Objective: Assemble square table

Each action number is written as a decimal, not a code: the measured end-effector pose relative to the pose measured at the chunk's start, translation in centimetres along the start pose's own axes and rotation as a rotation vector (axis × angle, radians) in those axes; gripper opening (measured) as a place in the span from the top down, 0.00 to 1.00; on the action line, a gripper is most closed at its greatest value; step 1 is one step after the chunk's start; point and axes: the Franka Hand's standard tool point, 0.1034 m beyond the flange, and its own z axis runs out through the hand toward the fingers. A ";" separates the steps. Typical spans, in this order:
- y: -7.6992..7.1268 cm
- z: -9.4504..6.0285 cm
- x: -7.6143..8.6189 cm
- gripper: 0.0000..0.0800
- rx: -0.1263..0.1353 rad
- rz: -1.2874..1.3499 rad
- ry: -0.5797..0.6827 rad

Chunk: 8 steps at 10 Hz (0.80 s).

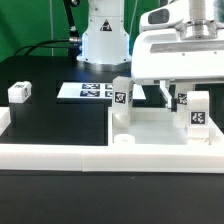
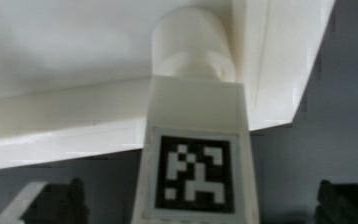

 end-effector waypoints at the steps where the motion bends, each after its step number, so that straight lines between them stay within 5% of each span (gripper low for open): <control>1: -0.5 -0.9 0.1 0.19 0.010 0.039 -0.079; 4: 1.0 -1.0 0.7 0.19 -0.010 0.082 -0.158; 8: 1.6 -1.3 -0.1 0.19 0.000 0.091 -0.450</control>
Offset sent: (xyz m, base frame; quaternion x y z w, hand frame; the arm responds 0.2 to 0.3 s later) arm 0.0025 -0.0165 -0.0071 0.0329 -0.0089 0.0089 0.9994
